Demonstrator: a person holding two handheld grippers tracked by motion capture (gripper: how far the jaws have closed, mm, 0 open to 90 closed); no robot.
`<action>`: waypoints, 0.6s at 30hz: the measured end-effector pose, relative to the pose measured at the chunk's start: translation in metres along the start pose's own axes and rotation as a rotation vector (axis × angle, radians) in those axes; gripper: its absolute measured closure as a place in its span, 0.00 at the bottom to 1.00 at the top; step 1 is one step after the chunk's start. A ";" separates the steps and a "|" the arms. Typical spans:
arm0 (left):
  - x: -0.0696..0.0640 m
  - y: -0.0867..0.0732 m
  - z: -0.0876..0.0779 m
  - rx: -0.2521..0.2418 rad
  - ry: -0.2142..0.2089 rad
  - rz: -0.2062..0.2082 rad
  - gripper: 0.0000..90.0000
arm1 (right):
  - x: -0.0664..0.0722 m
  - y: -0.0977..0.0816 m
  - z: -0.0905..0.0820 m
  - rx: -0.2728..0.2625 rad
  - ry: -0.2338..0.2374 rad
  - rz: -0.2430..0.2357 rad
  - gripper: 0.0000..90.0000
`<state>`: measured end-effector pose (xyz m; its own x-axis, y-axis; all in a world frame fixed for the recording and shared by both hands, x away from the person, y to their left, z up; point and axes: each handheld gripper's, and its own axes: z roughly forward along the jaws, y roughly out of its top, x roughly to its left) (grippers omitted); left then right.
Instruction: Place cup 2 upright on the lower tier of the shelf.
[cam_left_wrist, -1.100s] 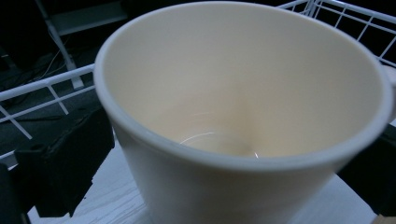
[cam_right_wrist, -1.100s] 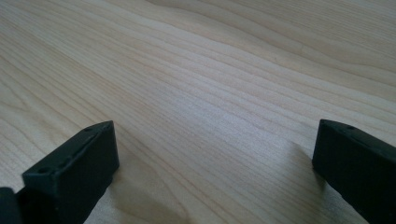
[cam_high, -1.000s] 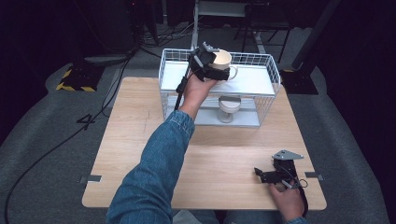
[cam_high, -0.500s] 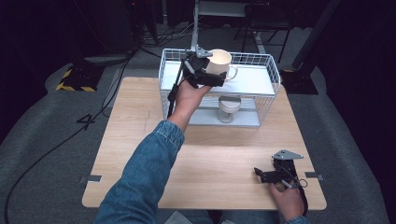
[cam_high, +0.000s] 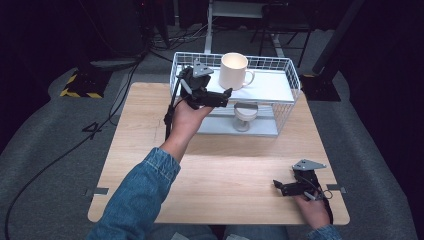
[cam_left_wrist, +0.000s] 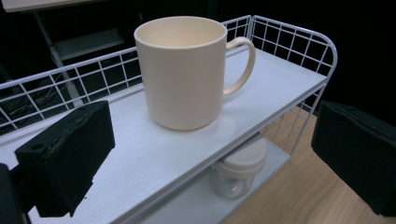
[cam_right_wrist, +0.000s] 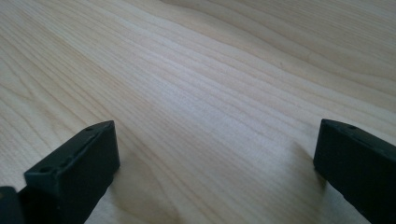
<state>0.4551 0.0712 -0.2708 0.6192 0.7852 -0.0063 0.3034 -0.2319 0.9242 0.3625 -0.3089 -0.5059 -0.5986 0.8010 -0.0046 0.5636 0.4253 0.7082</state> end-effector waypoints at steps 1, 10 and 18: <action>0.000 -0.002 -0.003 0.002 -0.001 0.001 0.00 | -0.003 0.001 0.001 0.001 0.009 -0.013 0.00; 0.001 -0.023 -0.029 0.002 0.006 -0.015 0.00 | -0.008 0.004 0.004 -0.001 0.022 -0.031 0.00; 0.007 -0.042 -0.052 -0.001 0.020 -0.023 0.00 | -0.008 0.004 0.004 -0.001 0.022 -0.031 0.00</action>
<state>0.4092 0.1162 -0.2896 0.5973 0.8018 -0.0195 0.3166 -0.2134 0.9242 0.3719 -0.3121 -0.5060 -0.6280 0.7781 -0.0107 0.5440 0.4487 0.7090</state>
